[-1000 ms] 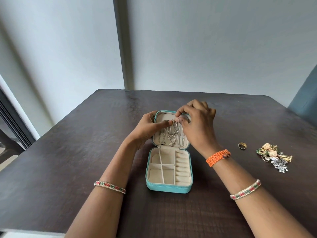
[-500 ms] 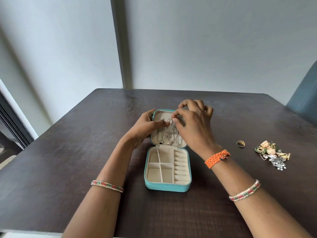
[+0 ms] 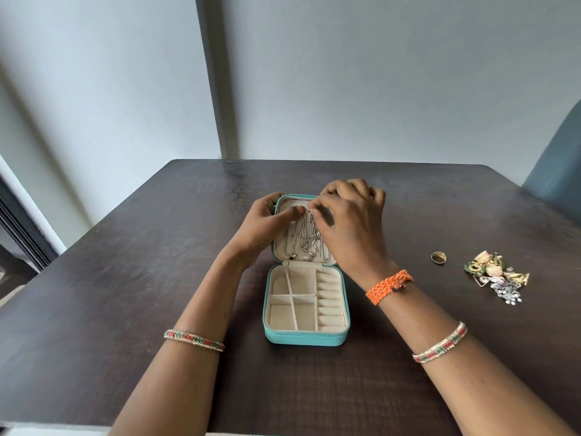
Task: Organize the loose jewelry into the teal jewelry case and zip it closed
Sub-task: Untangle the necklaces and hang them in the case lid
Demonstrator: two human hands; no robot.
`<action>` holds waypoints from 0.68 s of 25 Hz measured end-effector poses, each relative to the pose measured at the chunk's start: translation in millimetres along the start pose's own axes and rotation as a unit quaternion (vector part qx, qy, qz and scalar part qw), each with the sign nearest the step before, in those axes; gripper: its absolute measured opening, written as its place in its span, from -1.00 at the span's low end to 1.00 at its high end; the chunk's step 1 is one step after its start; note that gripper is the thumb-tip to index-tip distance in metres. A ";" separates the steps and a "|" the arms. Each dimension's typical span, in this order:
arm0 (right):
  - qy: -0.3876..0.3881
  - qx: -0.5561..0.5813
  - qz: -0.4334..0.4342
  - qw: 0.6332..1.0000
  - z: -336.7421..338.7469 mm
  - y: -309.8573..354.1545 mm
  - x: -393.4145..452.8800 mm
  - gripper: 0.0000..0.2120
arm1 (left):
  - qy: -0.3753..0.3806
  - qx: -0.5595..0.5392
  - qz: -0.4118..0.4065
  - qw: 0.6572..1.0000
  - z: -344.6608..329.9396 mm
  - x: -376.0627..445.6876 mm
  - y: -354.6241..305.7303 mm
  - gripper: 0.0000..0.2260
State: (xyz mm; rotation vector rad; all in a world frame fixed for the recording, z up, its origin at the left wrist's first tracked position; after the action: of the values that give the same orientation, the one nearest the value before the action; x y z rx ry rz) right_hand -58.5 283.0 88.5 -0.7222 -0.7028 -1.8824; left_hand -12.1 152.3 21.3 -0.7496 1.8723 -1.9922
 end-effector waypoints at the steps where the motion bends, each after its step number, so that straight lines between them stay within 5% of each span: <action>1: 0.004 -0.002 0.004 1.000 -1.1 0.6 0.1 -0.99 | 0.002 0.002 0.001 1.000 -0.2 -0.1 -0.2 -0.88; 17: 0.027 0.018 0.001 0.999 -1.5 -3.4 -1.4 -0.97 | 0.033 0.008 0.003 0.999 -1.8 -3.2 -2.0 -0.78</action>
State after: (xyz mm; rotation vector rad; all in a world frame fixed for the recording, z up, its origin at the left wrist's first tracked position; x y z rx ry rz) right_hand -61.4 284.0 86.0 -0.6472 -0.6998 -1.8758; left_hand -10.2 155.8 22.8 -0.6806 1.8900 -2.0511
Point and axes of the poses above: each hand's wrist, its own x-axis towards the middle knuckle, its own z-axis out of the back of the hand, y = z × x, the point moved 9 cm from there along x, towards the middle knuckle, and after that the axes turned 3 degrees about y, right-handed, at the moved point
